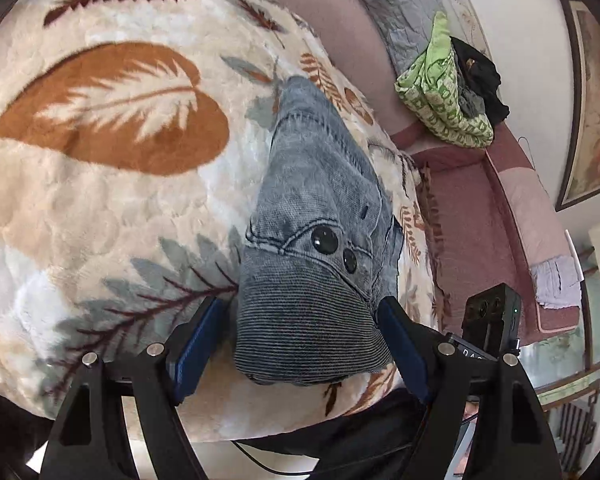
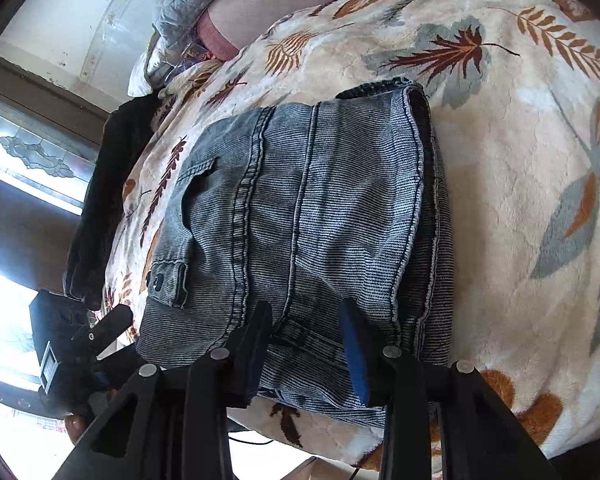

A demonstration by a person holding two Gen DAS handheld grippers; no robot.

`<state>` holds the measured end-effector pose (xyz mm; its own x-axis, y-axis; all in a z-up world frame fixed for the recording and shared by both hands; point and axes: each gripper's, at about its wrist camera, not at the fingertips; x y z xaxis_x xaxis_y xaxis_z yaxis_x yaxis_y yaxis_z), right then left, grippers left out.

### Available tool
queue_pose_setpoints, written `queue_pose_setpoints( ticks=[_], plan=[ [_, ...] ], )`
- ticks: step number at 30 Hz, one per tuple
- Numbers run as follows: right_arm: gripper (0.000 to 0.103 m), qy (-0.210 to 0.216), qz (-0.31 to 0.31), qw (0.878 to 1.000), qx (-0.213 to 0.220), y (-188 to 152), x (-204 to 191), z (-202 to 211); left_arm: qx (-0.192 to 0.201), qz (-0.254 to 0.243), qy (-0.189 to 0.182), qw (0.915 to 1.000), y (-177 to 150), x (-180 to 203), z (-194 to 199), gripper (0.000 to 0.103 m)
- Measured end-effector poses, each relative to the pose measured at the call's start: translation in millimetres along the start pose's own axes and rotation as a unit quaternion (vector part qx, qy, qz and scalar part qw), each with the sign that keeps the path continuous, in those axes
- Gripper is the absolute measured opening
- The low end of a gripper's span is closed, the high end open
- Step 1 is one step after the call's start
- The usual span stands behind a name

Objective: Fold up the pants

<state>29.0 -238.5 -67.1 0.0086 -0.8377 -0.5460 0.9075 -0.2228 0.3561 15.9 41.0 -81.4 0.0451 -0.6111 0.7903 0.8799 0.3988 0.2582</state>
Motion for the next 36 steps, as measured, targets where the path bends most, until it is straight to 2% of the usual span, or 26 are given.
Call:
queue_pose_setpoints(
  ticks=[3,5,8,10,12,13,14,15,16,18,20,22,25,26,27,28,29,30,31,36],
  plan=[
    [0.038,0.002,0.001,1.000,-0.007,-1.4,3.9,4.6,0.002,0.003,-0.011,0.9999,-1.2,4.9,-4.5,0.078],
    [0.038,0.004,-0.005,1.000,-0.015,-0.3,5.8,6.2,0.007,-0.003,0.003,1.0000,-1.5,4.8,-4.6,0.056],
    [0.040,-0.008,-0.020,0.999,-0.041,12.0,2.0,11.9,0.007,-0.002,-0.004,1.0000,-1.1,-3.3,-2.1,0.050],
    [0.040,-0.040,0.014,0.999,-0.027,27.9,-19.4,26.2,0.010,-0.015,0.004,0.9998,-2.4,0.0,-1.6,0.049],
    [0.042,-0.038,0.043,0.998,-0.005,52.2,-49.5,39.6,0.016,-0.036,0.018,0.9991,-4.5,5.1,-1.9,0.048],
    [0.048,-0.039,0.061,0.997,0.003,65.9,-67.5,40.9,0.018,-0.045,0.023,0.9986,-5.5,6.9,-2.0,0.048],
    [0.064,-0.047,0.084,0.995,0.006,80.4,-87.5,37.0,0.019,-0.053,0.027,0.9981,-5.8,8.9,-2.2,0.048],
    [0.076,-0.059,0.109,0.992,-0.001,94.1,-107.3,26.7,0.020,-0.060,0.030,0.9975,-5.9,10.4,-2.3,0.048],
    [0.089,-0.070,0.133,0.989,-0.016,108.2,-126.0,10.1,0.021,-0.067,0.034,0.9969,-6.1,11.5,-2.2,0.048],
    [0.089,-0.113,0.172,0.978,-0.031,130.9,-156.2,-27.6,0.025,-0.082,0.040,0.9955,-8.0,12.7,-0.7,0.048],
    [0.089,-0.164,0.214,0.960,-0.072,149.1,-174.7,-74.7,0.031,-0.102,0.049,0.9930,-9.8,18.0,-1.2,0.048],
    [0.088,-0.193,0.225,0.949,-0.110,159.4,-180.4,-114.2,0.034,-0.118,0.056,0.9909,-11.1,21.6,-1.2,0.048],
    [0.088,-0.237,0.255,0.924,-0.160,159.6,-184.2,-160.8,0.035,-0.127,0.058,0.9896,-9.2,23.3,-1.6,0.048],
    [0.087,-0.243,0.265,0.917,-0.173,156.3,-185.2,-170.9,0.034,-0.129,0.058,0.9894,-9.0,23.6,-1.4,0.048],
    [0.081,-0.249,0.277,0.910,-0.184,152.4,-185.6,-178.8,0.033,-0.130,0.058,0.9893,-8.8,23.5,-1.3,0.048],
    [0.033,-0.253,0.279,0.904,-0.200,148.9,-183.2,-184.7,0.034,-0.130,0.058,0.9892,-8.2,23.2,-1.2,0.048],
    [0.014,-0.250,0.275,0.903,-0.217,146.0,-180.3,-187.5,0.033,-0.132,0.058,0.9891,-8.1,22.4,-0.9,0.048],
    [0.014,-0.257,0.298,0.896,-0.208,143.0,-183.6,-184.9,0.032,-0.132,0.057,0.9891,-7.9,21.8,-0.5,0.048],
    [0.013,-0.258,0.306,0.894,-0.201,141.3,-184.9,-180.1,0.033,-0.133,0.057,0.9889,-8.8,22.4,-0.3,0.048],
    [0.012,-0.247,0.285,0.919,-0.113,149.6,-178.4,-146.0,0.041,-0.149,0.067,0.9857,-9.6,30.2,-3.1,0.048]
  ],
)
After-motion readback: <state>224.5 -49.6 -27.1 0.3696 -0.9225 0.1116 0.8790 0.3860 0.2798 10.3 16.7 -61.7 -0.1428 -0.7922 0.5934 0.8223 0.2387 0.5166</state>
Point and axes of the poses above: each gripper's, at about its wrist camera, not at the fingertips, and z roughly against the way its jaws point, x to its right, y to its top, and after that the axes turned 5 degrees about x, right-handed
